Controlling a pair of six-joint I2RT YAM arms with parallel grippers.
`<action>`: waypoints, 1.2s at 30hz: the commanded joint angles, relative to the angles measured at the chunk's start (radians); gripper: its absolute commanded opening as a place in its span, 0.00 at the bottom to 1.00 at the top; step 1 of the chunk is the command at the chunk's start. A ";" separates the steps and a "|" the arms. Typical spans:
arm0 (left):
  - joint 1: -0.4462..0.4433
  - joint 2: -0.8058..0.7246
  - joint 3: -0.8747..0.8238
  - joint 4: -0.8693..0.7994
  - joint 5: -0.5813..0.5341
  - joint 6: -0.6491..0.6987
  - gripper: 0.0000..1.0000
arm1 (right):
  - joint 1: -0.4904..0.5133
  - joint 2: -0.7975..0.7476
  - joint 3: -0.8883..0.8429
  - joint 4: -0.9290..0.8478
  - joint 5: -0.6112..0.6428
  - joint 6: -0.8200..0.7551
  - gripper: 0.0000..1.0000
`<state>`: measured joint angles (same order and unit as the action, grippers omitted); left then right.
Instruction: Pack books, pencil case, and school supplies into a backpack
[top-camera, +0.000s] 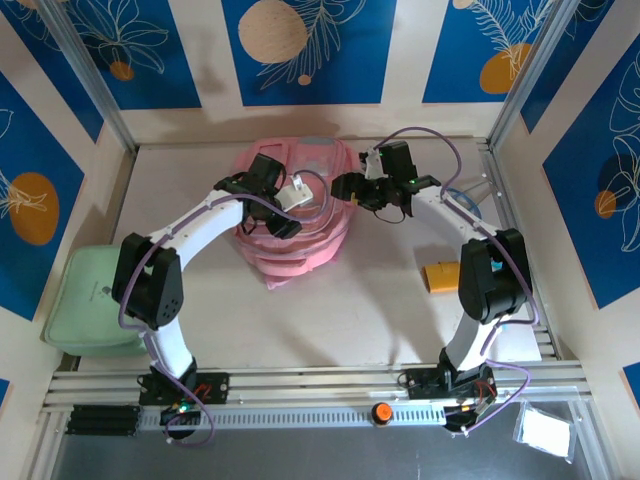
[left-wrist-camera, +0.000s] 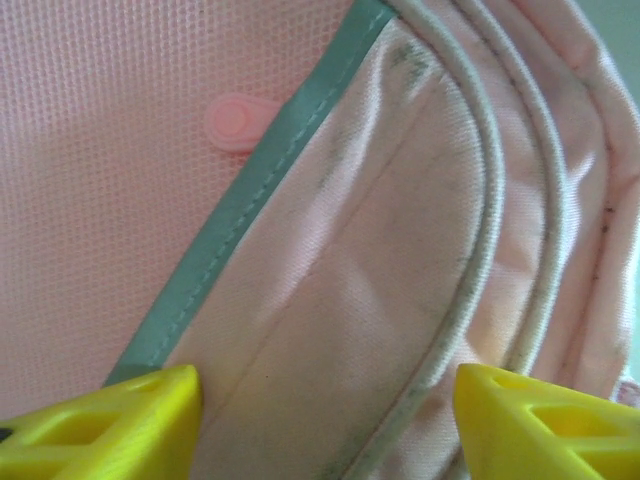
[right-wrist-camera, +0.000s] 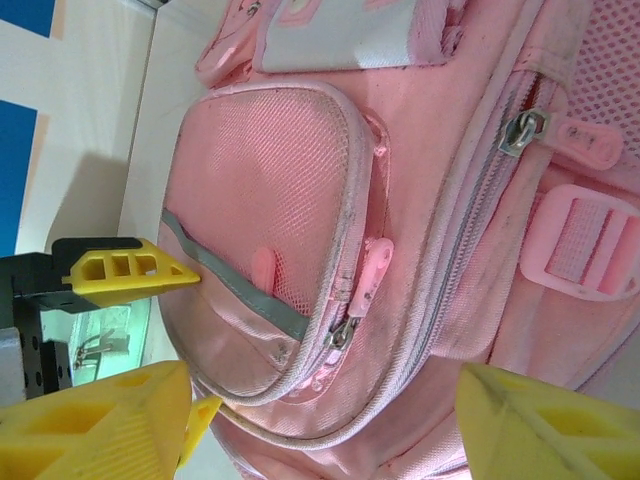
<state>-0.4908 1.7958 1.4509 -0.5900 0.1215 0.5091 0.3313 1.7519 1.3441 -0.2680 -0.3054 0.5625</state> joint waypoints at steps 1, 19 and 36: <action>-0.005 0.030 0.019 0.012 -0.038 0.013 0.58 | 0.000 0.028 0.026 0.036 -0.075 0.027 0.69; -0.002 -0.094 -0.113 0.150 -0.026 -0.068 0.13 | 0.038 0.354 0.417 -0.127 -0.009 -0.048 0.66; 0.001 -0.078 -0.133 0.182 -0.031 -0.078 0.10 | 0.073 0.121 0.097 -0.115 -0.277 -0.244 0.58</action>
<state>-0.4995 1.7271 1.3300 -0.4347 0.1097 0.4541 0.3920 1.9305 1.4818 -0.3641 -0.4980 0.3668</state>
